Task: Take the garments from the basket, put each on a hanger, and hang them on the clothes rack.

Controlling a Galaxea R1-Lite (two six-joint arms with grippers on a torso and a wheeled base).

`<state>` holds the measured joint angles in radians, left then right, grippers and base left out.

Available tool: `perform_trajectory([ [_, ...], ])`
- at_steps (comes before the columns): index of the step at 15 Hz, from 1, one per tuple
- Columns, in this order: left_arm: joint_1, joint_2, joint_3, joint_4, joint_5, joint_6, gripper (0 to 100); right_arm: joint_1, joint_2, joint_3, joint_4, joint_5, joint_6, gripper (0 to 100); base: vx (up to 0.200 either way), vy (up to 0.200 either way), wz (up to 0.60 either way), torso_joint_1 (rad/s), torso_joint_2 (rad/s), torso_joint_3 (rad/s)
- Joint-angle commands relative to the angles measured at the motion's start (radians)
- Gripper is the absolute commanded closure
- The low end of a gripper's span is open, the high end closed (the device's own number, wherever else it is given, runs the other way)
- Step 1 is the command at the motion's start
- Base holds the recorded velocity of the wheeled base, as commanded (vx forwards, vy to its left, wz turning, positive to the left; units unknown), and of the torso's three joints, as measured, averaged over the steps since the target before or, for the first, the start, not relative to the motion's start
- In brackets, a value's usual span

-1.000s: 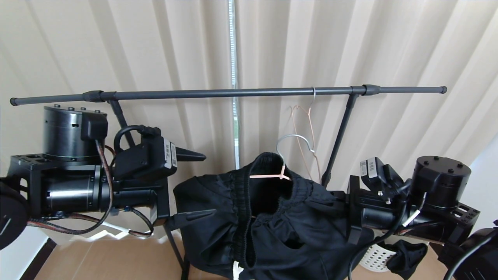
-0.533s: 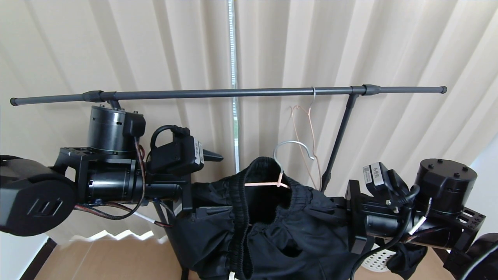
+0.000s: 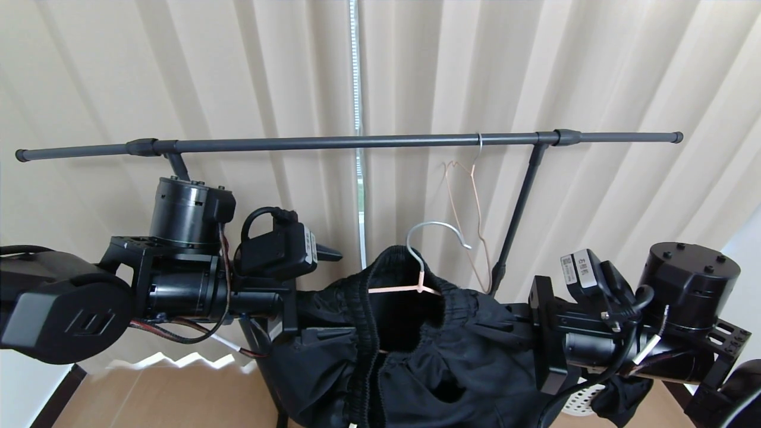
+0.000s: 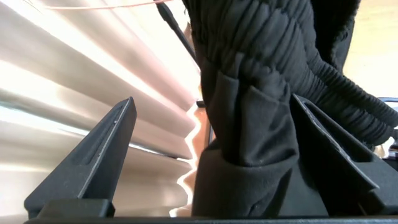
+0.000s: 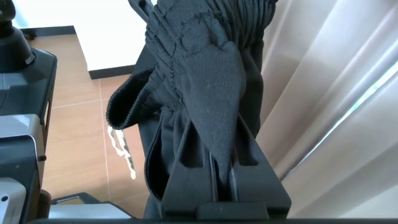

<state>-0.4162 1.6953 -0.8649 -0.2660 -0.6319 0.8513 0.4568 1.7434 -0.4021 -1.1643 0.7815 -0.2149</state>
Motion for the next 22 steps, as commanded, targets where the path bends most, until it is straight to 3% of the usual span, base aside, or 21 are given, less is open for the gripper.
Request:
perform_trajectory([
  [1,0.007,0.000,0.009,0.001,0.000,0.000,0,0.000,-0.010,0.000,-0.002,-0.001,0.000,100,0.000,0.000,0.00,0.000,0.00,0.000],
  [4,0.011,-0.008,0.024,0.001,0.000,0.000,0,0.000,-0.019,0.000,0.000,0.009,0.000,100,0.000,0.000,0.00,0.000,0.00,0.000],
  [5,0.010,-0.011,0.026,0.001,0.000,0.000,100,0.000,-0.019,0.002,0.000,0.021,0.000,100,0.000,0.000,0.00,0.000,0.00,0.000],
  [16,0.011,-0.062,0.086,-0.002,0.003,0.000,100,-0.003,-0.007,-0.003,0.001,0.027,0.015,100,0.000,0.000,0.00,0.000,0.00,0.000],
  [17,0.013,-0.062,0.086,-0.002,0.005,-0.001,100,-0.006,-0.005,-0.006,0.001,0.027,0.023,0,0.000,0.000,0.00,0.000,0.00,0.000],
  [20,0.027,-0.063,0.086,-0.004,0.005,-0.003,100,-0.032,-0.007,-0.006,0.003,0.030,0.025,0,0.000,0.000,0.00,0.000,0.00,0.000],
  [22,0.037,-0.065,0.086,-0.004,0.005,-0.008,100,-0.058,-0.012,-0.004,0.001,0.078,0.023,0,0.000,0.000,0.00,0.000,0.00,0.000],
])
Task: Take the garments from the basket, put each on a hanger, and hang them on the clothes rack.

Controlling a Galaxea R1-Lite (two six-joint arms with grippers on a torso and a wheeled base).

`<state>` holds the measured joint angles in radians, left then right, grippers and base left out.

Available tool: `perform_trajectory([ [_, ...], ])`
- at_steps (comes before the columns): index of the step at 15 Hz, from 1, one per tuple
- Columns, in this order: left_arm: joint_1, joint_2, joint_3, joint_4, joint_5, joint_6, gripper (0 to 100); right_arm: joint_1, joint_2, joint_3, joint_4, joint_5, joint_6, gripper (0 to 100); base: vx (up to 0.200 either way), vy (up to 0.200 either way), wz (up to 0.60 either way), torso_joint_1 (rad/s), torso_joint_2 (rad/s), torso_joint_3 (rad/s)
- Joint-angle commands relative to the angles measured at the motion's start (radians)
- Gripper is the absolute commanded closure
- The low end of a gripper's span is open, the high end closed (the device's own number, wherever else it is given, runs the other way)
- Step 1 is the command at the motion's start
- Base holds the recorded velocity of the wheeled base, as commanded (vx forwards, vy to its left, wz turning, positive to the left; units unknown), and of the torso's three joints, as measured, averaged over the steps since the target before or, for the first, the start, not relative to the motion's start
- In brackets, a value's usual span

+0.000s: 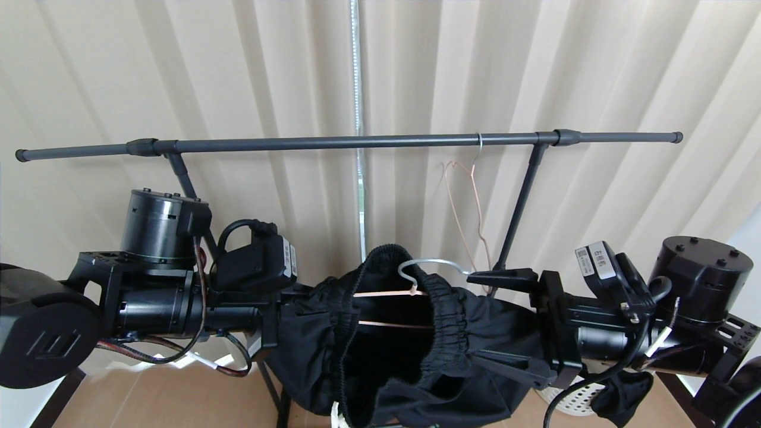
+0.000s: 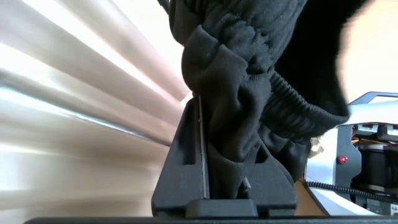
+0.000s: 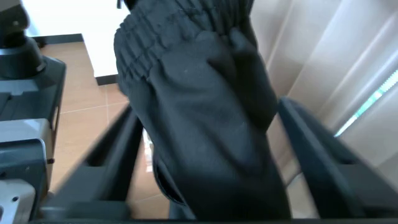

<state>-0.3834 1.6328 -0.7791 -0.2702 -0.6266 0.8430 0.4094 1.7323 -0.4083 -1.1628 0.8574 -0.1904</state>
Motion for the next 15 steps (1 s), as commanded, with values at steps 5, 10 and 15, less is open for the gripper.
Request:
perform_trajectory([
  [5,0.031,-0.044,0.023,0.000,-0.002,-0.016,100,-0.075,0.004,-0.015,0.000,0.014,-0.006,0,0.000,0.000,0.00,0.000,0.00,0.000],
  [10,0.057,-0.073,0.057,0.000,-0.002,-0.021,100,-0.123,0.019,-0.030,0.000,0.008,-0.011,0,0.000,0.000,0.00,0.000,0.00,0.000],
  [15,0.070,-0.106,0.074,0.000,-0.002,-0.050,100,-0.175,0.044,-0.040,0.000,0.009,-0.041,0,0.000,0.000,0.00,0.000,0.00,0.000],
])
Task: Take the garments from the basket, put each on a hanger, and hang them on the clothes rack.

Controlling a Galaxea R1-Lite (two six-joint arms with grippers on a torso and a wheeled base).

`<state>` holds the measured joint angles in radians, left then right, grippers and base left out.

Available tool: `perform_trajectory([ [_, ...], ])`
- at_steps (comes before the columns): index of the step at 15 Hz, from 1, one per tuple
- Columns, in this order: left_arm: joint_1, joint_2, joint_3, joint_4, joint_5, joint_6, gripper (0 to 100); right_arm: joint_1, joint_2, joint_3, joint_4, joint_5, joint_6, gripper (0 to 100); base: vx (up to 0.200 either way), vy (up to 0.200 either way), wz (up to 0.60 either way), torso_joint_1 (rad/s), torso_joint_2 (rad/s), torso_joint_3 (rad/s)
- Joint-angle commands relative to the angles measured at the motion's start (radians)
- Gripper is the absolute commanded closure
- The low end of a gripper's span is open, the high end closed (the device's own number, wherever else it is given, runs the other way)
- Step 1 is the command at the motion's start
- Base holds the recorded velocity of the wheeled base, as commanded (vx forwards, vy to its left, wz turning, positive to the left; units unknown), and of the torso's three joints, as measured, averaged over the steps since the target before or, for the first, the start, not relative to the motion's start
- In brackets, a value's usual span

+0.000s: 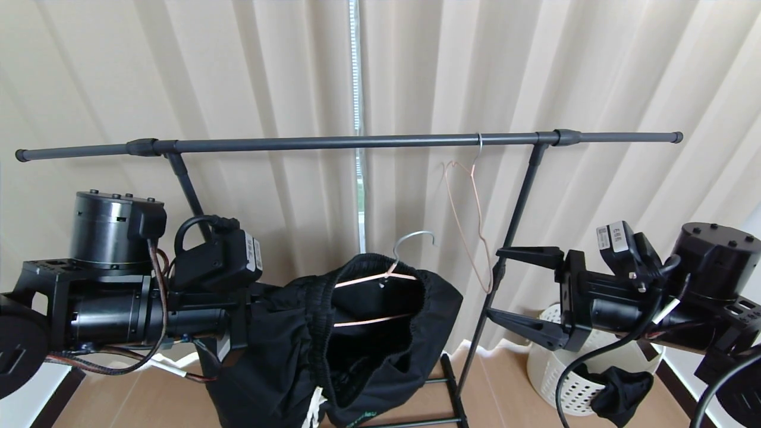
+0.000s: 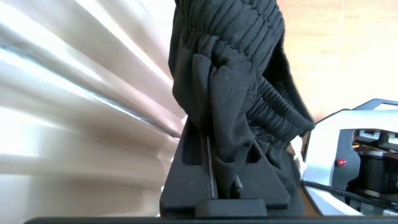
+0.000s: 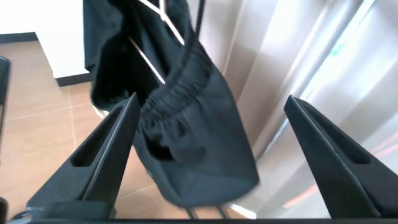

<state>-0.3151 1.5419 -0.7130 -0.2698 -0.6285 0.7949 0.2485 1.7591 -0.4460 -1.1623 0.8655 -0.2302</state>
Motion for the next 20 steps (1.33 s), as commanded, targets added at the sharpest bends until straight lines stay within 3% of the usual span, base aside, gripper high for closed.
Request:
perform_trajectory([
  [1,0.002,-0.019,0.013,0.000,0.000,-0.002,100,-0.020,0.020,-0.005,0.000,0.001,-0.001,0,0.000,0.000,0.00,0.000,0.00,0.000],
  [5,0.010,-0.036,0.023,0.000,-0.003,-0.016,100,-0.020,0.025,-0.005,-0.003,0.004,-0.001,0,0.000,0.000,0.00,0.000,0.00,0.000],
  [8,0.021,-0.074,0.035,-0.002,-0.025,-0.095,100,-0.083,0.099,-0.037,-0.010,0.122,0.002,0,0.000,0.000,0.00,0.000,0.00,0.000],
  [11,0.025,-0.115,0.038,-0.002,-0.046,-0.146,100,-0.087,0.177,-0.071,-0.011,0.122,0.000,0,0.000,0.000,0.00,0.000,0.00,0.000],
  [16,0.025,-0.178,0.046,-0.002,-0.085,-0.164,100,-0.087,0.214,-0.092,-0.011,0.121,0.000,0,0.000,0.000,0.00,0.000,0.00,0.000],
  [20,0.024,-0.260,0.069,-0.002,-0.086,-0.249,100,-0.100,0.227,-0.097,-0.011,0.124,0.000,0,0.000,0.000,0.00,0.000,0.00,0.000],
])
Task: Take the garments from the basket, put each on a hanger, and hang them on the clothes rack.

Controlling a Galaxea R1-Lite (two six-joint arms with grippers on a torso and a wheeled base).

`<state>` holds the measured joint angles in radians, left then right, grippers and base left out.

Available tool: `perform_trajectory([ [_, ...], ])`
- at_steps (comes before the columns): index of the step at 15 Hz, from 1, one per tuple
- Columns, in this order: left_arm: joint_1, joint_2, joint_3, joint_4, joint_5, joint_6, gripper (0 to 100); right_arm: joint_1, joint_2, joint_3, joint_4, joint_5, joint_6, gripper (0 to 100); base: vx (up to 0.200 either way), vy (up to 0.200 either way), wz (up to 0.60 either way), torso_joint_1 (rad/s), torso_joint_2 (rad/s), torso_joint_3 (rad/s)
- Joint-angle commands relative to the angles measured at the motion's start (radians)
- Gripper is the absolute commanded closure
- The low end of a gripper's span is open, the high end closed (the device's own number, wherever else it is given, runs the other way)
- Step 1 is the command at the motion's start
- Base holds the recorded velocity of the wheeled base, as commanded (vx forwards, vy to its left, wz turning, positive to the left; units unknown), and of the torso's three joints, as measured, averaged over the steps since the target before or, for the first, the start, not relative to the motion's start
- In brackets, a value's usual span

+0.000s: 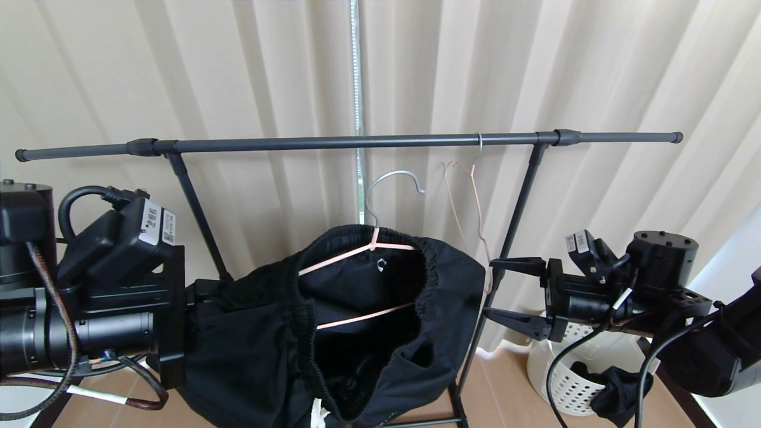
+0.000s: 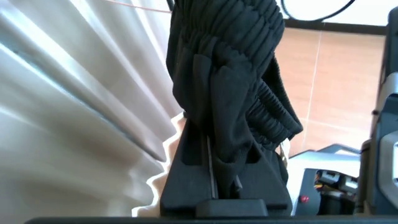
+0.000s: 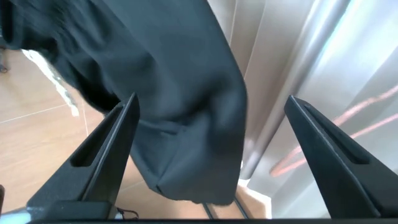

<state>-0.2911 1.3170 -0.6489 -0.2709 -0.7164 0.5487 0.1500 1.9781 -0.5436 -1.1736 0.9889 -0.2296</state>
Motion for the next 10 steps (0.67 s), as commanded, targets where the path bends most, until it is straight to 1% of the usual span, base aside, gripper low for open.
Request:
perform_trajectory([
  [1,0.000,-0.042,0.006,-0.001,-0.012,-0.006,100,-0.001,0.016,-0.002,-0.001,0.002,-0.001,0,0.000,0.000,0.00,0.000,0.00,0.000],
  [3,-0.003,-0.055,0.006,0.001,-0.029,-0.007,100,-0.001,0.034,-0.007,-0.023,0.002,0.003,0,0.000,0.000,0.00,0.000,0.00,0.000],
  [8,-0.016,-0.070,0.009,-0.001,-0.029,-0.009,100,-0.001,0.039,0.004,-0.034,0.004,0.003,0,0.000,0.000,0.00,0.000,0.00,0.000],
  [10,-0.022,-0.084,0.009,-0.001,-0.029,-0.027,100,0.005,0.050,0.007,-0.034,0.004,0.001,0,0.000,0.000,0.00,0.000,0.00,0.000],
])
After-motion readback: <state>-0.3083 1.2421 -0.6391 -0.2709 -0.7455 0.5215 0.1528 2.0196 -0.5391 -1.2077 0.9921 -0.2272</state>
